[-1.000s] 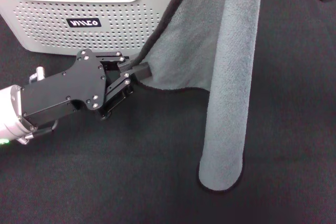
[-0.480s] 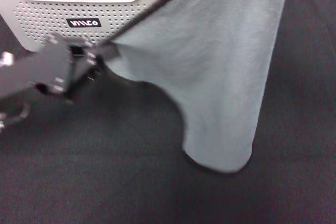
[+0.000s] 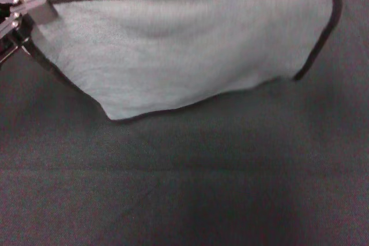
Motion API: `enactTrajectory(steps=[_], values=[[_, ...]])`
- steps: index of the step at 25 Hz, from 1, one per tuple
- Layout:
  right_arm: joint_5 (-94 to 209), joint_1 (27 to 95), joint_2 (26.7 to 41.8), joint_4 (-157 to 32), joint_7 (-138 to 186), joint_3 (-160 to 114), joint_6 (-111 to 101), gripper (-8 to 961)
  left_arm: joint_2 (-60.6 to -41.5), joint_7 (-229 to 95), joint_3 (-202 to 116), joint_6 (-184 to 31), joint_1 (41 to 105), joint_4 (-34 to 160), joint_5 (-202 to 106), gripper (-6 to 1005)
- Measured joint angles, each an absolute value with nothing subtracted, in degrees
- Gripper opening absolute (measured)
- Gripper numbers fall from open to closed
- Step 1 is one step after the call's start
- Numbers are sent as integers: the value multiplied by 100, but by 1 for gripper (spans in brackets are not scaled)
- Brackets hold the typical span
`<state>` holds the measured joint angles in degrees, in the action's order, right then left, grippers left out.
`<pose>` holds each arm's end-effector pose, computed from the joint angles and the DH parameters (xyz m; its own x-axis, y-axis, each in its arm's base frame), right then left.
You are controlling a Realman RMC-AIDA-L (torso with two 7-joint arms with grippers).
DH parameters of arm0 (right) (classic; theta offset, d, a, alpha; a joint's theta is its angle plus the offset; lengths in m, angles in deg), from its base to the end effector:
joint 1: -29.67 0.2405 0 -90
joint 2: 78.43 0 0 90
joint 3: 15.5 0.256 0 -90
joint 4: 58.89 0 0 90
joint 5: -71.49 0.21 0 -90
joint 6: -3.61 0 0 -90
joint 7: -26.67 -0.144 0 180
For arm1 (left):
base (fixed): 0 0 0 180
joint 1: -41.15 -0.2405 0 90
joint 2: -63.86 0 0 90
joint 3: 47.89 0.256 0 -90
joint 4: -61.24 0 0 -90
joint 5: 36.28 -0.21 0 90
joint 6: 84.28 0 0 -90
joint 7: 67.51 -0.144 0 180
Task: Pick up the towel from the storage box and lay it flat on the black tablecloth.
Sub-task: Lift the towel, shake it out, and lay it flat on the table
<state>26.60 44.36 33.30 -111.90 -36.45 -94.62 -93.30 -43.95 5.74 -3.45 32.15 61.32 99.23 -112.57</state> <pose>0.1822 0.2856 0.0784 0.3985 0.2382 -0.8857 -0.1214 -0.9435 -0.3084 -0.2546 0.2738 0.1267 0.5396 -0.0551 0.8401 0.2096 -0.9577 -0.1974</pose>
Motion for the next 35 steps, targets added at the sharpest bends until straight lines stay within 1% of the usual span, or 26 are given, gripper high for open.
enactTrajectory(steps=[2, 4, 9, 11, 12, 13, 17, 21, 23, 25, 27, 28, 29, 30, 33, 35], values=[[2442, 4314, 3387, -11201, -3781, -9461, -9509, 9, -4337, 881, -226, 3232, 6064, 10266, -11292, 22], [2230, 4168, 3444, -11214, -3938, -9455, -9755, 9, -4191, 1124, 47, 3246, 5970, 10578, -11215, 22], [2155, 3933, 3485, -11121, -4252, -9493, -10465, 8, -3604, 1767, 1145, 3256, 5769, 11176, -10612, 22], [2152, 3882, 3519, -11090, -4469, -9508, -10679, 8, -3420, 1959, 1504, 3268, 5655, 11503, -10355, 23], [2151, 3850, 3539, -11072, -4566, -9531, -10774, 8, -3363, 2010, 1605, 3271, 5620, 11611, -10287, 23], [2159, 3806, 3555, -11046, -4661, -9587, -10863, 8, -3246, 2135, 1778, 3275, 5552, 11844, -10160, 23], [2451, 3748, 3591, -10765, -4767, -10123, -10976, 8, -2923, 2529, 2061, 3287, 5441, 12292, -10083, 23], [2730, 3792, 3600, -10366, -4747, -10659, -10982, 8, -2673, 2740, 2262, 3308, 5430, 12442, -10094, 24], [2806, 3800, 3604, -10230, -4733, -10797, -10965, 8, -2599, 2807, 2328, 3309, 5454, 12450, -10118, 24], [2890, 3828, 3614, -10081, -4712, -10885, -10896, 8, -2579, 2830, 2319, 3302, 5462, 12424, -10212, 24], [2959, 3936, 3624, -9876, -4642, -10920, -10786, 8, -2659, 2781, 2177, 3285, 5479, 12325, -10437, 24], [2986, 4036, 3628, -9716, -4569, -10926, -10690, 9, -2740, 2743, 2047, 3274, 5506, 12240, -10626, 25], [2998, 4138, 3636, -9558, -4442, -10927, -10575, 9, -2883, 2701, 1811, 3266, 5596, 12089, -10935, 25], [3000, 4236, 3639, -9374, -4328, -10914, -10449, 9, -2983, 2662, 1619, 3263, 5684, 11957, -11216, 25], [3009, 4683, 3654, -8787, -3918, -10837, -10035, 9, -3363, 2481, 780, 3236, 6145, 11392, -12298, 25], [3006, 4993, 3663, -8470, -3691, -10760, -9789, 9, -3550, 2318, 216, 3220, 6422, 11096, -13001, 25]])
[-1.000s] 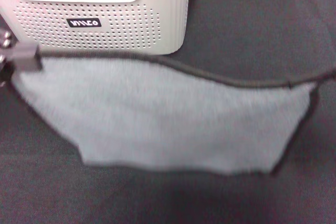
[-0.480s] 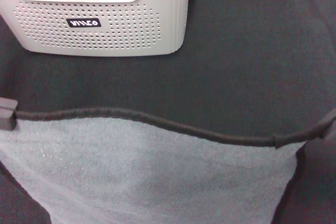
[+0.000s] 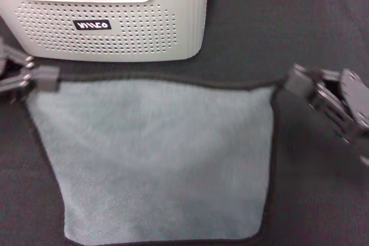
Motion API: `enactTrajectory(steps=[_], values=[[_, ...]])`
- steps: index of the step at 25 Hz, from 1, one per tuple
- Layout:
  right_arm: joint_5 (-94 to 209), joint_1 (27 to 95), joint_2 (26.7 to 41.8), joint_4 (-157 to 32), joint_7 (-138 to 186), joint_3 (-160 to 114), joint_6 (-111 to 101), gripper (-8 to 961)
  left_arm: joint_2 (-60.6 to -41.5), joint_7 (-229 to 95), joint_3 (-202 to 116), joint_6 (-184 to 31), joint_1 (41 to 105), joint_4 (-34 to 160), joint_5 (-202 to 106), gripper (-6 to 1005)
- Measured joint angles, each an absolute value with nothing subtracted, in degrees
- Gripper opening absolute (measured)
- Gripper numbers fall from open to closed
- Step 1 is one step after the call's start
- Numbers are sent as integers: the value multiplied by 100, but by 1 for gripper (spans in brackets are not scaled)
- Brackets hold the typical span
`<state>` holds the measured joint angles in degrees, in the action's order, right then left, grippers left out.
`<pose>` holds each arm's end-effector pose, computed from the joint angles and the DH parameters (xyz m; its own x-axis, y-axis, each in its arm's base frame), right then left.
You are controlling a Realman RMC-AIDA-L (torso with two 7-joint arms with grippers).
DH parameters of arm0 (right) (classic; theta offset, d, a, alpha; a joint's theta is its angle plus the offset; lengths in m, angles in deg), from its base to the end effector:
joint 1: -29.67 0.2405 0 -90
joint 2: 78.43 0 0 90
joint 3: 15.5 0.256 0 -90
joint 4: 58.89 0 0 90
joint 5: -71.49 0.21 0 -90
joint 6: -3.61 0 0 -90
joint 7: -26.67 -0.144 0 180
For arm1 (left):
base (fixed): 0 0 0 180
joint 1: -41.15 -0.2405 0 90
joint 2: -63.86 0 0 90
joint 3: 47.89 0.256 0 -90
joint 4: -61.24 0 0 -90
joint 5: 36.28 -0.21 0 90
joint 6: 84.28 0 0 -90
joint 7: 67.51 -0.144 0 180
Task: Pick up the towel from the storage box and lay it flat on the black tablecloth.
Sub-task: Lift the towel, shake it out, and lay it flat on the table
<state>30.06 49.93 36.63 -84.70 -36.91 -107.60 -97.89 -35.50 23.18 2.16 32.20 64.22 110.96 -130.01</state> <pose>0.2184 0.2625 -0.0079 0.3499 -0.2017 -0.9148 -0.3189 -0.9439 0.0861 -0.2550 0.2865 0.1522 0.8437 0.2340 0.4832 0.2569 -0.9662 0.0193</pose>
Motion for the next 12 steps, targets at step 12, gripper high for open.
enactTrajectory(steps=[12], values=[[2960, 6066, 3632, -7728, -2937, -10456, -7823, 9, -4289, 2076, -799, 1980, 7411, 10829, -15120, 27]])
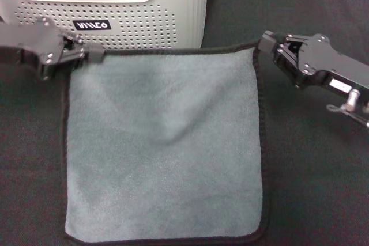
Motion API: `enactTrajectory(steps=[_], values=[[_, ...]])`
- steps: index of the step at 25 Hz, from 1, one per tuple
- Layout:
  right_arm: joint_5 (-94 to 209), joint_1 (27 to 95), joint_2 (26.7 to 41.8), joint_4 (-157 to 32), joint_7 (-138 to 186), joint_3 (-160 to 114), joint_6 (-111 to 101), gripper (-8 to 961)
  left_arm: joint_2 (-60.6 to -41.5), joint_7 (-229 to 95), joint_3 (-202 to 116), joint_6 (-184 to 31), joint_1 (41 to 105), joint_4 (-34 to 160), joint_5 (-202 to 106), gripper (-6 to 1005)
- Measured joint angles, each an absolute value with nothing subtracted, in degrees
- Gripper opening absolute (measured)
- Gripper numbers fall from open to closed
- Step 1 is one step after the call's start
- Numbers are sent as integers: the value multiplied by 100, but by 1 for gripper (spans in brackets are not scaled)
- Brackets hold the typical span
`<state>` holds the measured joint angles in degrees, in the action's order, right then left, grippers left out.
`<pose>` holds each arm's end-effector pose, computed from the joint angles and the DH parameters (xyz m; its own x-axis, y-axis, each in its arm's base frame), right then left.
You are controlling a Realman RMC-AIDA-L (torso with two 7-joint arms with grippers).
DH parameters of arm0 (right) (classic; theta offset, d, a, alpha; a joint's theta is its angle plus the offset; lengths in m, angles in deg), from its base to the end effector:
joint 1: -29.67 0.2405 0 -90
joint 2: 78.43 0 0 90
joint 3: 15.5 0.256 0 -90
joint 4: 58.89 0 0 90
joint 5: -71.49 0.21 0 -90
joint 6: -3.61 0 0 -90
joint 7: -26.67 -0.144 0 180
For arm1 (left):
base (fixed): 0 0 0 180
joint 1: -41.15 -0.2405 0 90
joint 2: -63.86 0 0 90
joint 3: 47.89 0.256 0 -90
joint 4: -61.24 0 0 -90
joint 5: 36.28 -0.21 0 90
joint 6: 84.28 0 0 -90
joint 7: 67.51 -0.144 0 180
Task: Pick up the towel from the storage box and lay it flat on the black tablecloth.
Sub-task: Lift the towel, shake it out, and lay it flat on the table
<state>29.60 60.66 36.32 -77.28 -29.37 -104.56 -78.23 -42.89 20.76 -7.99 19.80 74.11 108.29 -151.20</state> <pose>0.2203 0.3364 -0.0280 0.5589 -0.1283 -0.8193 -0.4484 -0.8778 -0.1684 -0.2492 0.3446 0.1068 0.8860 0.2619 0.3826 0.3337 -0.9331 -0.1342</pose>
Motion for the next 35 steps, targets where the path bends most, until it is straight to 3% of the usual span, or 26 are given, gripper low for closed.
enactTrajectory(steps=[13, 35], values=[[2359, 6587, 3789, -7665, -3181, -10701, -6095, 8, -4667, 1903, -776, 628, 7489, 10784, -15722, 28], [2566, 6932, 3778, -7733, -3151, -10778, -5431, 8, -4844, 1739, -520, -378, 7426, 10506, -16036, 30]])
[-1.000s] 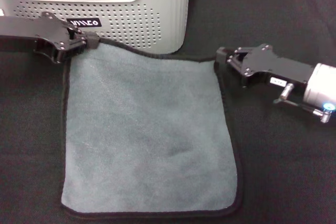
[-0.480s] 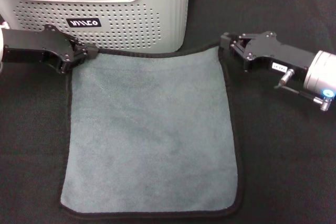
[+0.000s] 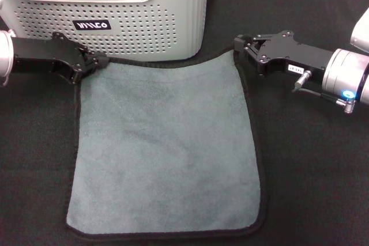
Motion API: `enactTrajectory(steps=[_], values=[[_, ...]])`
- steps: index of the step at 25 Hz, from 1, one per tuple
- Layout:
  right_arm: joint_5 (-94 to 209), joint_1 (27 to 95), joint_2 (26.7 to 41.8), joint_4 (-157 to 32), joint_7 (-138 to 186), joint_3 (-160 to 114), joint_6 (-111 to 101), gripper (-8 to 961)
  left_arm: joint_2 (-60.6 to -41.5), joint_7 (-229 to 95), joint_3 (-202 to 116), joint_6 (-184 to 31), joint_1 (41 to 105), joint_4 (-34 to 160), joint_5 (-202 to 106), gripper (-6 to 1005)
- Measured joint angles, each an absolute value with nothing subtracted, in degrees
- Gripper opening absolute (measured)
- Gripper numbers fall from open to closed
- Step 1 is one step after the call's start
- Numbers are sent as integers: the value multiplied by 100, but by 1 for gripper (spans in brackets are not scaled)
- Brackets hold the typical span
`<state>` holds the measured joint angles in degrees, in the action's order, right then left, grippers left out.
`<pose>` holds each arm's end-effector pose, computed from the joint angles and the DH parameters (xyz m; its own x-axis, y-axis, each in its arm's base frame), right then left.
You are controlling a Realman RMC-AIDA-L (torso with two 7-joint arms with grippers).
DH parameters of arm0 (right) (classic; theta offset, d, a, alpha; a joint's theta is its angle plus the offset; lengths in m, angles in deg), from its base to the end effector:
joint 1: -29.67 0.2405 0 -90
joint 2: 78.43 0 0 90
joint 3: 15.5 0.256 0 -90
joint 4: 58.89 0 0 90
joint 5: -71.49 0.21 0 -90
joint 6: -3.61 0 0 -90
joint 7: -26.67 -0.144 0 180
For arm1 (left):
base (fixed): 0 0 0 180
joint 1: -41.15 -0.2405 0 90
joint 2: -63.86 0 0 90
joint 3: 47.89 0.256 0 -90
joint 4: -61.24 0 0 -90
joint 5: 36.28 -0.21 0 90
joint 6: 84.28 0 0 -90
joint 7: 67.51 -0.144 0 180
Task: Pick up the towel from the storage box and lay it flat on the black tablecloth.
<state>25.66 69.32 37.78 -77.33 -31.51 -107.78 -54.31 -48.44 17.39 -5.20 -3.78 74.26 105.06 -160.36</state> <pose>0.2070 0.3893 -0.0653 0.7505 -0.2054 -0.6281 -0.4875 -0.8137 -0.3165 -0.2849 0.3736 0.0557 0.9114 0.3339 0.2403 0.4043 -0.8353 -0.3727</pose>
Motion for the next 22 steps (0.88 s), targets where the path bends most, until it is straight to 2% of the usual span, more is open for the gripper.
enactTrajectory(steps=[10, 12, 15, 17, 21, 22], values=[[2568, 6878, 3773, -7783, -3040, -10784, -5466, 8, -4922, 1750, -503, -642, 7436, 10467, -16276, 61], [2568, 6862, 3758, -7822, -3027, -10778, -5452, 36, -4923, 1770, -501, -645, 7440, 10470, -16304, 73], [2599, 6835, 3717, -7841, -3054, -10719, -5389, 78, -4924, 1794, -503, -639, 7422, 10502, -16315, 198], [2602, 6764, 3659, -7891, -3062, -10627, -5390, 137, -4916, 1841, -525, -578, 7395, 10528, -16303, 281], [2584, 6349, 3464, -8196, -3067, -10521, -5951, 256, -4853, 1886, -644, 6, 7212, 10777, -15933, 357], [2533, 6205, 3417, -8321, -3060, -10527, -6269, 378, -4832, 1795, -701, 352, 7118, 10862, -15655, 376]])
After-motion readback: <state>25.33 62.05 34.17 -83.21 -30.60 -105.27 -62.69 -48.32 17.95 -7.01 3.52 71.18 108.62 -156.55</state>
